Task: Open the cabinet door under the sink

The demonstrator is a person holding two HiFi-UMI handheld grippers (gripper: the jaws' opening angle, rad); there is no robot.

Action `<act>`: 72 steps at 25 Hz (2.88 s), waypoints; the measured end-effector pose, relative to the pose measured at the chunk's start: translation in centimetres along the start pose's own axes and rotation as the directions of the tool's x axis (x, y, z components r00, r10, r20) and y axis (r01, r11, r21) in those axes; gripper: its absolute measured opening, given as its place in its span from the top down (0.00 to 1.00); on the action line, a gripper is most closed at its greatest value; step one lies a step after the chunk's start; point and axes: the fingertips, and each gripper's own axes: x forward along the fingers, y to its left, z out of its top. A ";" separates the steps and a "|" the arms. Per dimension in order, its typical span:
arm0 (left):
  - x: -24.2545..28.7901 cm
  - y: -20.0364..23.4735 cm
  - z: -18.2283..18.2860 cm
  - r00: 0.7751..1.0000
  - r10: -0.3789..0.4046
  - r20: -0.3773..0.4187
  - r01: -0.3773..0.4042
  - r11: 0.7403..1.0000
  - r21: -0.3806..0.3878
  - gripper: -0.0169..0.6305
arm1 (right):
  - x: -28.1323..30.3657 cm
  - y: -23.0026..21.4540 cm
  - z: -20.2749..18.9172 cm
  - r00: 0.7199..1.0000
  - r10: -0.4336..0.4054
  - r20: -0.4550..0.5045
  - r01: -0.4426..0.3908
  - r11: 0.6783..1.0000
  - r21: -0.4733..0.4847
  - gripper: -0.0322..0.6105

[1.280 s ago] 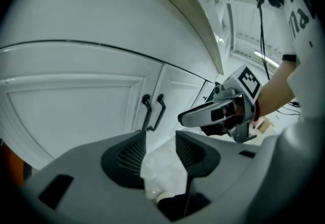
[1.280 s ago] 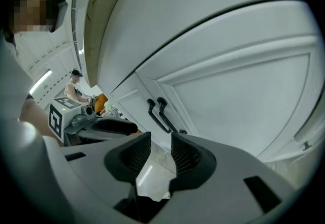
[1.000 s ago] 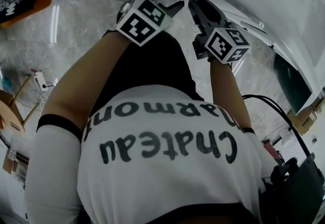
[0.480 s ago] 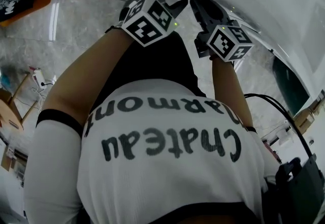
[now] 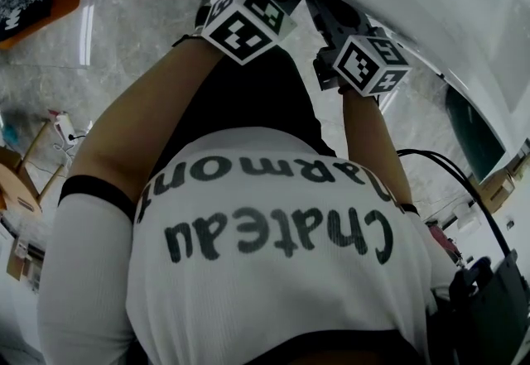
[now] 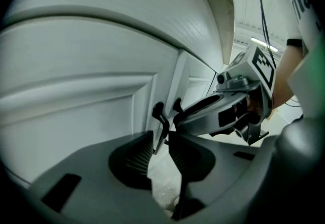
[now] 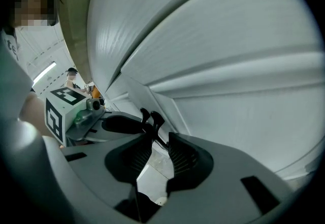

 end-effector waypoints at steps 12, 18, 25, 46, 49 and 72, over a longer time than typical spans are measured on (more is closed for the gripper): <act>1.0 -0.5 0.4 0.999 -0.020 0.038 0.019 0.999 0.032 0.91 | -0.4 0.1 0.1 0.999 -0.042 0.002 0.042 0.995 -0.094 0.84; 0.7 -1.1 0.1 0.992 -0.123 0.011 0.122 0.989 0.085 0.91 | -0.3 0.3 0.0 0.999 -0.041 -0.016 0.038 0.988 -0.150 0.85; 0.5 -1.5 -0.7 0.992 -0.119 -0.051 0.123 0.988 0.090 0.91 | -0.2 0.8 -0.7 0.998 0.005 -0.067 -0.016 0.987 -0.159 0.85; -2.8 -4.8 -5.7 0.959 -0.143 -0.243 0.198 0.956 0.218 0.88 | -3.2 3.9 -5.8 0.959 0.025 -0.283 -0.092 0.970 -0.227 0.84; -3.6 -5.2 -6.8 0.954 -0.146 -0.261 0.216 0.940 0.264 0.88 | -3.4 4.3 -6.6 0.956 0.021 -0.293 -0.089 0.972 -0.220 0.84; -6.0 -6.4 -9.7 0.939 -0.163 -0.302 0.263 0.907 0.329 0.88 | -5.8 4.5 -8.9 0.954 -0.060 -0.294 -0.011 0.972 -0.234 0.83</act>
